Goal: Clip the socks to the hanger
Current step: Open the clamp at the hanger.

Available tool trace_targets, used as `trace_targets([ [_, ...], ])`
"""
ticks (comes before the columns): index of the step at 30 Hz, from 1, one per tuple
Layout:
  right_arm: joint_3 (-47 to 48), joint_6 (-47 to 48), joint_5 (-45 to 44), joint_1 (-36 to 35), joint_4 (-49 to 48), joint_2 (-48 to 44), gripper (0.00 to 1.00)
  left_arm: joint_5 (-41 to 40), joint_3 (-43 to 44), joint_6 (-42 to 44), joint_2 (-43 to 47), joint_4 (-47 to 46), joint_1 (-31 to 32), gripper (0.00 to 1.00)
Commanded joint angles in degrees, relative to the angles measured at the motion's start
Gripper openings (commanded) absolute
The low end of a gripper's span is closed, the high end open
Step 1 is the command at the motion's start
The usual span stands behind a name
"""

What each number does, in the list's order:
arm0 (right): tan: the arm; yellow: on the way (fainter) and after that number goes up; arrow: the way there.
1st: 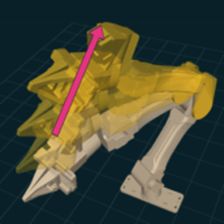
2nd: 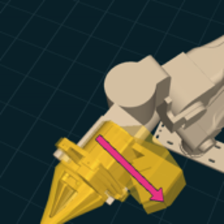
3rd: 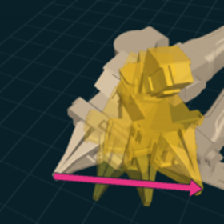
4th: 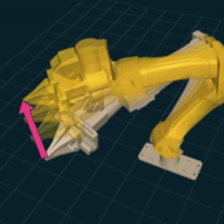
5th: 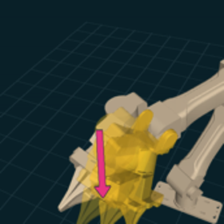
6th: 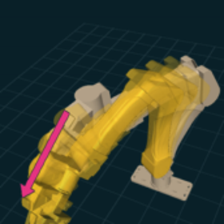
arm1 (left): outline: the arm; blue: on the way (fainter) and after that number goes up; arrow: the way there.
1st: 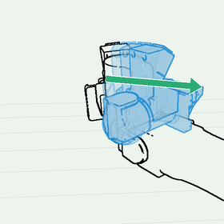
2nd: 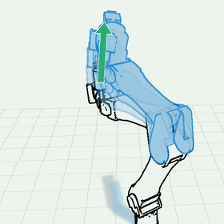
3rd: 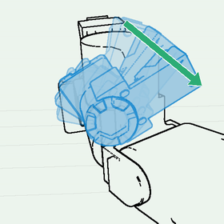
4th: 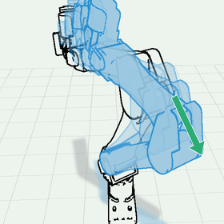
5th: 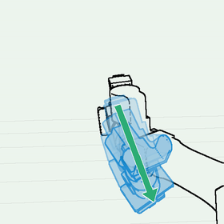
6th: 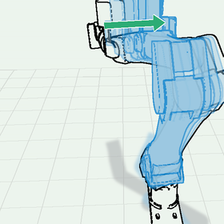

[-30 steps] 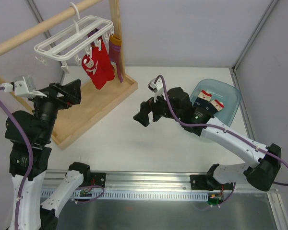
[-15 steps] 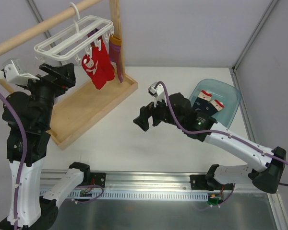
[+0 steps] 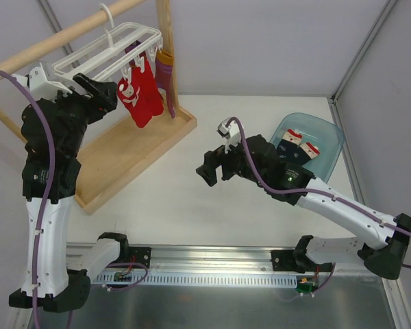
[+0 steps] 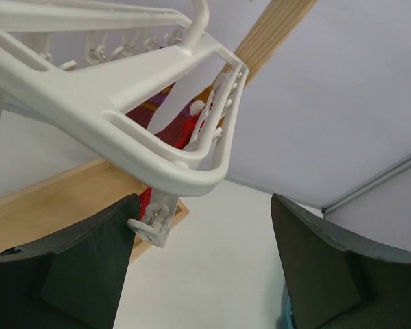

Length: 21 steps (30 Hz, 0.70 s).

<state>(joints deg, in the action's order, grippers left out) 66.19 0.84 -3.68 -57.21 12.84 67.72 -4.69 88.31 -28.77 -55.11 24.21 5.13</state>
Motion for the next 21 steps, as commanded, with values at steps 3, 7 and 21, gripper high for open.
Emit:
trace_targets([
  [3, 0.16, -0.32, -0.54, -0.27, -1.59, -1.63, 0.94, 7.85, -0.68, 5.56, 2.11, -6.36, -0.82, 0.76],
  [7, 0.16, -0.58, 0.60, -0.36, -2.56, -1.02, 0.93, 13.47, -2.44, 9.61, 4.30, -7.77, -1.08, 0.75],
  [21, -0.19, -0.67, 6.14, -1.41, -7.30, -0.49, 0.91, 11.28, -2.62, 16.03, 4.49, -7.25, -2.13, 0.66],
])
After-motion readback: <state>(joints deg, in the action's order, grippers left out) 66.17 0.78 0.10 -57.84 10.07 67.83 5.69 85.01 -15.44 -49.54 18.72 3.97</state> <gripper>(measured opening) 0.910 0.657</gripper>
